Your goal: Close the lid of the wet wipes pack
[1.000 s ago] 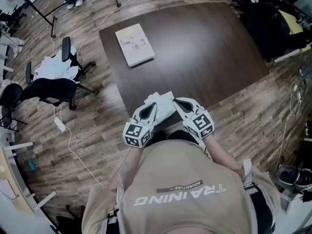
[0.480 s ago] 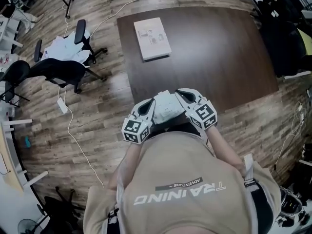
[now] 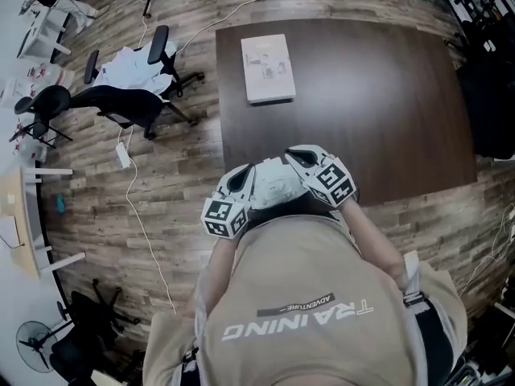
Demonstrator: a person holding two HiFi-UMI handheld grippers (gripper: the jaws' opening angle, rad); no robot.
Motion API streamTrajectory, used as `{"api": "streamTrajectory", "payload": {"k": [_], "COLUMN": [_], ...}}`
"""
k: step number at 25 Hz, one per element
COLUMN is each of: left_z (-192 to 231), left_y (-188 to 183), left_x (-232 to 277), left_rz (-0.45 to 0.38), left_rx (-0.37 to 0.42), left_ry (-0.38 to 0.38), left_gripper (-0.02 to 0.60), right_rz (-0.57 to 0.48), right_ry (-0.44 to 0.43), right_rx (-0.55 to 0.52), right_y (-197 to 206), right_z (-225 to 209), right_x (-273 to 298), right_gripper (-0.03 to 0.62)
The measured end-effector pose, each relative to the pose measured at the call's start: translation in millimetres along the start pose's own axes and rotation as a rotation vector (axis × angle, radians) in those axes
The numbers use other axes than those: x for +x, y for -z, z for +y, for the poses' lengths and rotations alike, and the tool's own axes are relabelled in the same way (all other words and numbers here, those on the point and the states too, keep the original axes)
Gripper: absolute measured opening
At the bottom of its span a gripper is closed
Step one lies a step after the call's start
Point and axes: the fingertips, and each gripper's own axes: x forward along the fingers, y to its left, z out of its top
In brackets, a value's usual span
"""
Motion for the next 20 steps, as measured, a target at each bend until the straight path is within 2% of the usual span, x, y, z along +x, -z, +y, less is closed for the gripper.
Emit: {"api": "streamTrajectory", "payload": {"k": [4,6,9,14,20], "left_z": [-3,-7,-12,-8,-6], "left_y": [-1,-1,4,10,0], "left_x": [9,10,4,-10,-15], "left_rz": [-0.015,-0.02,-0.015,-0.012,-0.039], "left_rx": [-0.036,-0.052,-0.053,-0.058,-0.053], "left_ry": [-0.081,-0.103,-0.121,-0.152,-0.143], "left_gripper": [0.009,0.009,0.009,0.009,0.009], "right_rz": [0.045,0.068,0.107,0.129,0.19], "right_ry": [-0.142,-0.183,-0.198,-0.2,-0.191], "right_rx": [-0.03,-0.056,-0.086,-0.07,-0.057], "right_y": [15,25,39,44,59], "right_z": [5,6,5,8,3], "right_x": [3,7,16,27,38], "right_gripper": [0.015,0.017,0.017,0.017,0.017]}}
